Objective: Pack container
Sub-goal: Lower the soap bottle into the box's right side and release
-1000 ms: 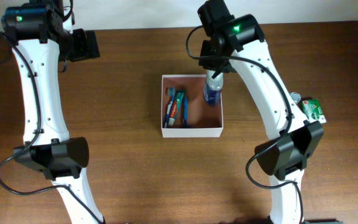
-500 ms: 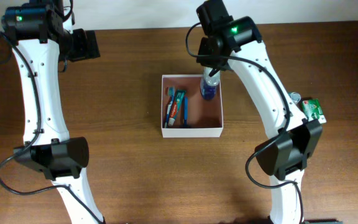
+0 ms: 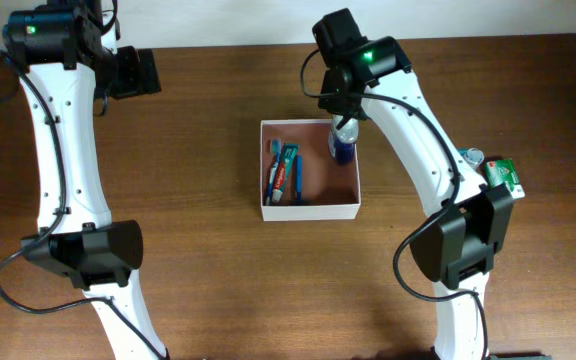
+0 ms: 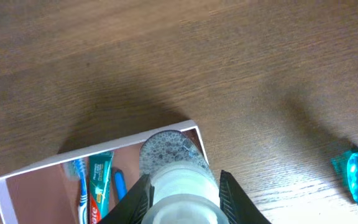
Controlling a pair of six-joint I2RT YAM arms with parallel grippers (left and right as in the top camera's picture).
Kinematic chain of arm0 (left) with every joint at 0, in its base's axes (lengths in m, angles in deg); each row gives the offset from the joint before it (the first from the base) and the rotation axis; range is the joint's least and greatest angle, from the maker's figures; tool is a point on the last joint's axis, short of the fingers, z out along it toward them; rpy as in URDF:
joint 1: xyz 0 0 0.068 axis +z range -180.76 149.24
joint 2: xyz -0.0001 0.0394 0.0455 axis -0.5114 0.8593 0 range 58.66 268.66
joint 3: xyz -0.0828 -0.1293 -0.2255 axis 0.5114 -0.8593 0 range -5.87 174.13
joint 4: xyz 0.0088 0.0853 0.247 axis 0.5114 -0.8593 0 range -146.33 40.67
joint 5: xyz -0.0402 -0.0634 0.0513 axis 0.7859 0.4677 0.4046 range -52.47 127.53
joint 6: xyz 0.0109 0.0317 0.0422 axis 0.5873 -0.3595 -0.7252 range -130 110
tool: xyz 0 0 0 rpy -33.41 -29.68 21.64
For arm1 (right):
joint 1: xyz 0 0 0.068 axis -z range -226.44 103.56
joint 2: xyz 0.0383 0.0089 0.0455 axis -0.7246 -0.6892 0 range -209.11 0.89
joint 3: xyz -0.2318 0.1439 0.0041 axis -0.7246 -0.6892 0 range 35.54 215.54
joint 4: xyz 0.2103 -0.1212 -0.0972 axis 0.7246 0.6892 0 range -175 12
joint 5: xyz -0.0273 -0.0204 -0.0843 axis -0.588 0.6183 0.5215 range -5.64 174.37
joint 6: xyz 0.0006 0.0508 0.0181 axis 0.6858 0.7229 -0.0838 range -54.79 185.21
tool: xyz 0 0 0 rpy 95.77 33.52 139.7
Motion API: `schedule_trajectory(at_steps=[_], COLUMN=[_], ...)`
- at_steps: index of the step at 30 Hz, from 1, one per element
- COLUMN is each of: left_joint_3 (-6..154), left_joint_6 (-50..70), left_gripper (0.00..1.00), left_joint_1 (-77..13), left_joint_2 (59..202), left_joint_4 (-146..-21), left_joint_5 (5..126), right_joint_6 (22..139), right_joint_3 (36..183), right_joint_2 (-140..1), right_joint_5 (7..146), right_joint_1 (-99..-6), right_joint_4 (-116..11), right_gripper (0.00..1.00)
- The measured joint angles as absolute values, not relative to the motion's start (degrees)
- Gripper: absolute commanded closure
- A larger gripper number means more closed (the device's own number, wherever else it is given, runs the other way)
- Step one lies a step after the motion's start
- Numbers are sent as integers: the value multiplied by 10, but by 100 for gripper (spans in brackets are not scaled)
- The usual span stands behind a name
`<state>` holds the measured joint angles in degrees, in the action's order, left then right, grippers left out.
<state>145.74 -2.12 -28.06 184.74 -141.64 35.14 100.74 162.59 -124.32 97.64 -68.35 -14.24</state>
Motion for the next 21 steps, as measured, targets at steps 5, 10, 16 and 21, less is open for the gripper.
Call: schedule_trajectory(at_steps=[5,10,16,21], left_joint_3=[1457,1457,1457,1457], left_joint_6=[-21,-21,-21,-21], left_gripper=[0,0,0,0], left_joint_1=[-281,-281,-281,-281], left_joint_2=[1847,1847,1847,1847], left_joint_4=[-1416,-1416,-1416,-1416], left_joint_5=[351,351,351,351], right_joint_6=[1007,1007,1005,1005], right_joint_3=[1626,1626,1603,1569], right_joint_2=[-1243,-1243,-1243,-1243], right_joint_5=[977,979,979,979], right_joint_1=[-683,-683,-683,-683], right_joint_4=[-151,-152,-174,-192], right_gripper=[73,72,72,72])
